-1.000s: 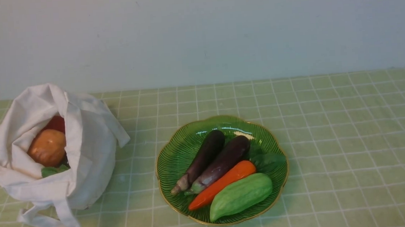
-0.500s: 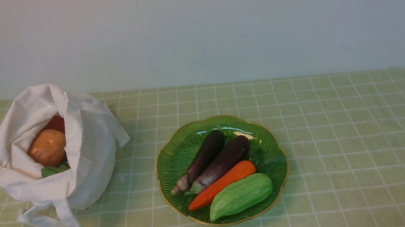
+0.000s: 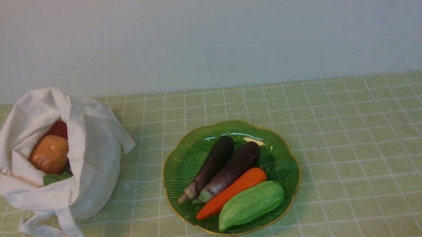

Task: Take vegetables from bag on green coffee tablecloth place on plate.

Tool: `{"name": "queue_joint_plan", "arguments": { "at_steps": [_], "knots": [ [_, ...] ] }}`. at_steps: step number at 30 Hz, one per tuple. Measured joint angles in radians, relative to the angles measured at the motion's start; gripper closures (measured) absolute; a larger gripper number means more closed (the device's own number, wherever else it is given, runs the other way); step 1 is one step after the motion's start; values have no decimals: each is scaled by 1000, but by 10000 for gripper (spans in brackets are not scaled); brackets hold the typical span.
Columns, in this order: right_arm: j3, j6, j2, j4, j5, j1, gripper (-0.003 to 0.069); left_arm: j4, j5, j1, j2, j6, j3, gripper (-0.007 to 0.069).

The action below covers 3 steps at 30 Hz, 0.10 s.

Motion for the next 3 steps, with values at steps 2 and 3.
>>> {"name": "queue_joint_plan", "arguments": {
  "at_steps": [2,3],
  "knots": [
    [0,0,0,0,0,0,675,0,1,0,0,0,0,629],
    [0,0,0,0,0,0,675,0,1,0,0,0,0,629]
  ]
}}
